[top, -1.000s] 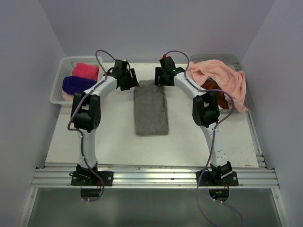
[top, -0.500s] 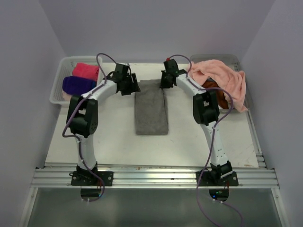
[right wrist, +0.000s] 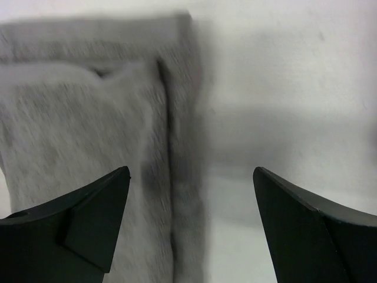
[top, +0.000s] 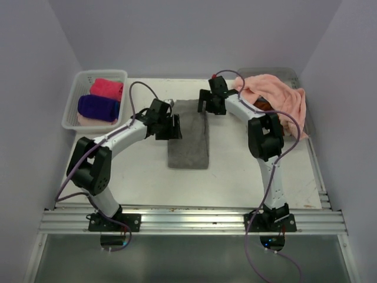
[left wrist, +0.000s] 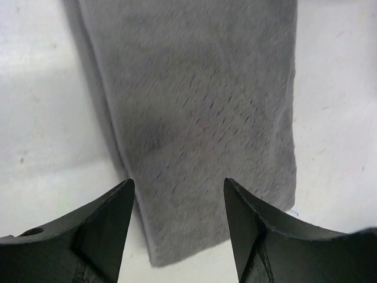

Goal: Roll the towels
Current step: Fold the towel, then roll the towel

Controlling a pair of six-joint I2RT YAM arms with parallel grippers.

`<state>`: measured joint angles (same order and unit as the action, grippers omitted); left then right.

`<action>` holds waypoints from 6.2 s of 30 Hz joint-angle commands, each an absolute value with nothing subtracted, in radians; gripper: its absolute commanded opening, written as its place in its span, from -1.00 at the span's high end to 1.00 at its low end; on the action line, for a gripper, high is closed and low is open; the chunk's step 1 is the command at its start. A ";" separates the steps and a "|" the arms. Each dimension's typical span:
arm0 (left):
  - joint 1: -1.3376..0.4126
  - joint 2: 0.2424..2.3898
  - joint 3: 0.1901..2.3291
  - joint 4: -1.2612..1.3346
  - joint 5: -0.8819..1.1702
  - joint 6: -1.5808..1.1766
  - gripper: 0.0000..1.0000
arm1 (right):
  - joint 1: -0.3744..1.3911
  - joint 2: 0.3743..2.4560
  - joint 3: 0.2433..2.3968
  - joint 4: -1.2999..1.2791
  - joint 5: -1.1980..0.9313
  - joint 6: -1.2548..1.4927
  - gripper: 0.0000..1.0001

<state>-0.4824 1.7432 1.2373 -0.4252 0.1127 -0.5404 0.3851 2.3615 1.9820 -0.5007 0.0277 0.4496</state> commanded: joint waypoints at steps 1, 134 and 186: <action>-0.468 1.629 1.145 -0.440 0.127 -0.551 -0.33 | 0.380 2.127 1.794 -0.465 0.072 0.446 -0.81; -0.523 1.580 0.732 -0.157 0.244 -0.769 0.26 | 0.692 1.545 0.857 -0.250 0.008 0.726 -0.20; -0.385 1.939 1.426 -0.518 0.086 -0.657 0.76 | 0.531 1.885 1.359 -0.327 0.094 0.571 1.00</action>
